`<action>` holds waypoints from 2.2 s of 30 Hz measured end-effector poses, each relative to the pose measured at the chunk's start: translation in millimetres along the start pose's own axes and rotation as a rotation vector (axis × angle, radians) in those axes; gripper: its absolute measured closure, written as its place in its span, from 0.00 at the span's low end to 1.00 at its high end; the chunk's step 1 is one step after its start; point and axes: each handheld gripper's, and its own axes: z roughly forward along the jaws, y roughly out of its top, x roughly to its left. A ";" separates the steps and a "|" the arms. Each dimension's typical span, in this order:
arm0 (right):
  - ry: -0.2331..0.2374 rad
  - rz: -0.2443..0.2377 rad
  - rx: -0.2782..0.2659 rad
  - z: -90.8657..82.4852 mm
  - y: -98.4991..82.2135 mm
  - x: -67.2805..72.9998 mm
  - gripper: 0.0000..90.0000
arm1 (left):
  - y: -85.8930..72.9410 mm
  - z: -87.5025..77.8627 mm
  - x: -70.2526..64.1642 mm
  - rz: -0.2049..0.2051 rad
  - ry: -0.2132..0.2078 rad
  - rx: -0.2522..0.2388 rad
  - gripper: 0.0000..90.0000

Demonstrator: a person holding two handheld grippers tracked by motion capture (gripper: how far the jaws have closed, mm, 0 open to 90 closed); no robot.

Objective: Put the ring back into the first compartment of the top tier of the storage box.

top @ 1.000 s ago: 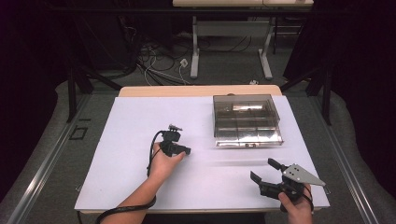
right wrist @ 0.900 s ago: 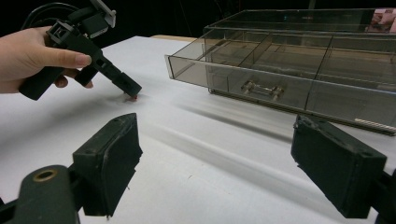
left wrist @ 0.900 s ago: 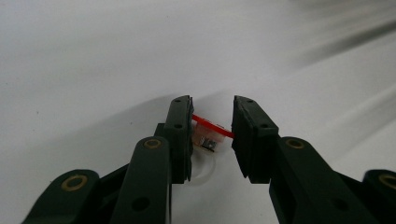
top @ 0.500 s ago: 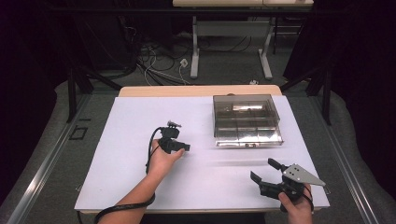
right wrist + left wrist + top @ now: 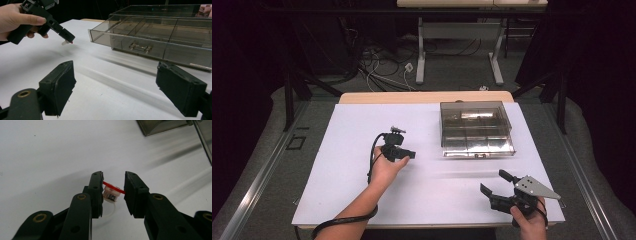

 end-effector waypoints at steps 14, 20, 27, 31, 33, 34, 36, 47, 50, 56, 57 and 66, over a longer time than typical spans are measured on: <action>0.000 0.000 -0.001 0.1 0.0 0.0 0.17 | 7.8 -9.7 -6.0 0.018 -0.003 -0.016 0.76; 0.001 0.002 0.001 -0.1 -0.1 0.0 0.17 | 13.4 -15.9 -10.4 0.028 -0.012 -0.031 0.76; 0.002 0.001 -0.001 -0.1 0.0 -0.2 0.17 | 20.0 -23.9 -16.3 0.028 -0.031 -0.057 0.76; 0.002 0.002 0.001 -0.1 -0.1 -0.1 0.17 | 23.2 -29.0 -18.3 0.031 -0.037 -0.074 0.76; 0.002 0.001 0.000 -0.1 -0.1 -0.3 0.17 | 23.8 -29.9 -19.0 0.029 -0.034 -0.079 0.76; 0.003 0.001 0.000 -0.1 -0.1 -0.2 0.17 | 24.6 -31.0 -19.1 0.033 -0.040 -0.083 0.76; 0.002 0.000 0.000 0.0 -0.1 -0.2 0.17 | 26.2 -33.4 -20.3 0.035 -0.041 -0.088 0.76; 0.003 0.002 0.003 -0.1 -0.1 -0.3 0.17 | 28.8 -37.5 -30.2 0.065 -0.048 -0.128 0.76; 0.003 0.003 0.000 0.0 -0.1 -0.2 0.17 | 29.2 -38.2 -33.2 0.070 -0.048 -0.147 0.76; 0.003 0.009 -0.001 0.0 0.0 0.1 0.17 | 30.9 -40.7 -38.9 0.089 -0.061 -0.187 0.76; 0.003 0.008 -0.001 -0.1 0.1 0.0 0.17 | 31.0 -40.8 -40.0 0.094 -0.061 -0.198 0.76; 0.003 0.005 -0.001 -0.4 0.2 -0.2 0.17 | 31.9 -43.1 -48.8 0.120 -0.072 -0.255 0.76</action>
